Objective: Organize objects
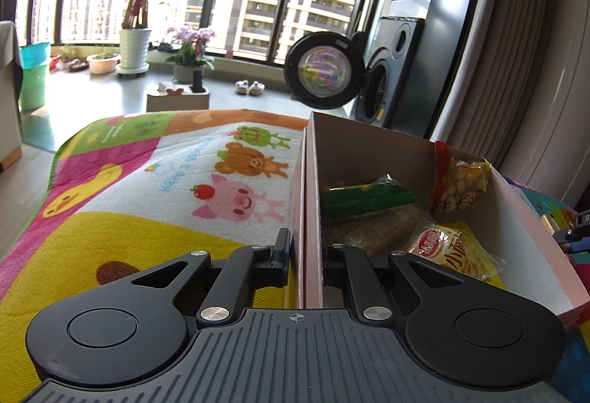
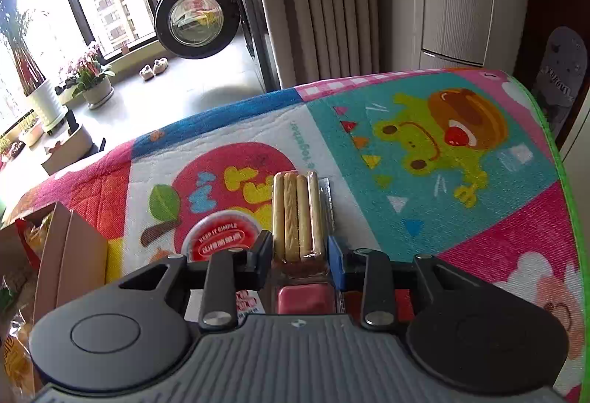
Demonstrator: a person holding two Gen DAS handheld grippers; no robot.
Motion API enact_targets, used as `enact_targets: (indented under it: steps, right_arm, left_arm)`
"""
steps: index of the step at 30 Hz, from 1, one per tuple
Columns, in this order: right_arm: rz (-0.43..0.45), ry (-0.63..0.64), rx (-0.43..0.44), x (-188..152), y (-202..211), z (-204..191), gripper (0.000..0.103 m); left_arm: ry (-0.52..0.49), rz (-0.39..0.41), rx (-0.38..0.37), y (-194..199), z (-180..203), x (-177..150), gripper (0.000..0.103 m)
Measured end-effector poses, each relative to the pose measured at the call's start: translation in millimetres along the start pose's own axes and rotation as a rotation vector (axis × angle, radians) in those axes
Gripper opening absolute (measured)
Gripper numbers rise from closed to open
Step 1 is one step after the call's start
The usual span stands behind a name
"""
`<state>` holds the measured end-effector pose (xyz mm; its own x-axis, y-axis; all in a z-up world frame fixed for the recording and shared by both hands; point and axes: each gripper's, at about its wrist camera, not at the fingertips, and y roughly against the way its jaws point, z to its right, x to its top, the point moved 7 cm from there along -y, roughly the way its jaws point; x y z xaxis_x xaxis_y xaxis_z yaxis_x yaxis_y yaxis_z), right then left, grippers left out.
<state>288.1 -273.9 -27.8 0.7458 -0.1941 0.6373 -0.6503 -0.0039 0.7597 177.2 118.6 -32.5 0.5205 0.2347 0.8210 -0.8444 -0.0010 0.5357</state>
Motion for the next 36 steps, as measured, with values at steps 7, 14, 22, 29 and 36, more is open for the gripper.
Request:
enact_targets:
  steps: [7,14,22,29,36]
  right_arm:
    - [-0.043,0.150,-0.040,-57,52,15,0.031]
    - [0.055,0.414,-0.160,-98,101,4,0.041]
    - [0.094,0.196,0.138,-52,104,-50,0.065]
    - [0.079,0.232,0.145,-18,43,-110,0.036]
    - [-0.078,0.428,0.196,-62,46,-107,0.032]
  left_arm:
    - [0.003,-0.001,-0.002,0,2,1,0.012]
    - [0.005,-0.002,-0.003,1,4,1,0.012]
    - [0.006,-0.001,-0.003,-2,1,2,0.012]
    - [0.006,-0.002,-0.003,-2,2,2,0.012]
    - [0.007,-0.002,-0.004,-2,1,2,0.012]
